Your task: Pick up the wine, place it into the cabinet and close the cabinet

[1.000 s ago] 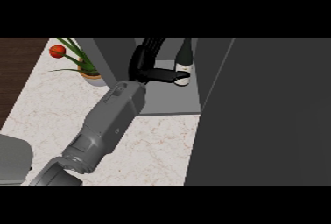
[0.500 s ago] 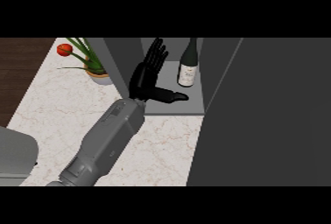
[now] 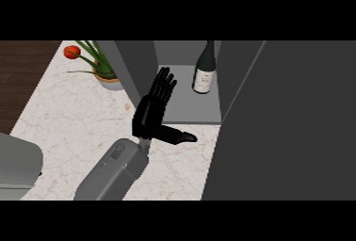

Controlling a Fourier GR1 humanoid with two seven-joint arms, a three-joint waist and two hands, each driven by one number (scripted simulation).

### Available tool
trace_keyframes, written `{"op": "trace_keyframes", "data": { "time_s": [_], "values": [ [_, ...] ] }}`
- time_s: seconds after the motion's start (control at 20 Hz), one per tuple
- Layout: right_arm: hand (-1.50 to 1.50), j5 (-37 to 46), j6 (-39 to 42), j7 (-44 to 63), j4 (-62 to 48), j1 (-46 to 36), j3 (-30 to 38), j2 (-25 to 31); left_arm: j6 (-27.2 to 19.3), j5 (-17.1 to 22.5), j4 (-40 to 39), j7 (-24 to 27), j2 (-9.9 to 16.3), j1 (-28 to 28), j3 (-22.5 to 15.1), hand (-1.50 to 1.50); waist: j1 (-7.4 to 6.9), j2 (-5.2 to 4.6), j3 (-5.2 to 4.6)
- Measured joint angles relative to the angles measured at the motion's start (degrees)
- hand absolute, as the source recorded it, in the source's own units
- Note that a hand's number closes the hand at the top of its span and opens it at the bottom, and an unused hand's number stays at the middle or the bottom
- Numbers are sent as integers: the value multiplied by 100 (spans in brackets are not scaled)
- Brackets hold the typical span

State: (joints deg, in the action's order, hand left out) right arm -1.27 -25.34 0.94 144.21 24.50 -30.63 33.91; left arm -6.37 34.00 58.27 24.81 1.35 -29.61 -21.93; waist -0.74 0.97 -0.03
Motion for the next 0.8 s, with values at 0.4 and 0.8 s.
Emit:
{"op": "trace_keyframes", "data": {
  "time_s": [0.4,0.8],
  "values": [
    [-150,5,107,48,17,-46,179,221,114,33,1583,-89,437,1571,-302,-150,36,-39,-1],
    [-150,-3,576,-51,12,-96,-126,515,581,290,2468,-70,1095,2461,-16,-150,71,-53,-1]
  ]
}}
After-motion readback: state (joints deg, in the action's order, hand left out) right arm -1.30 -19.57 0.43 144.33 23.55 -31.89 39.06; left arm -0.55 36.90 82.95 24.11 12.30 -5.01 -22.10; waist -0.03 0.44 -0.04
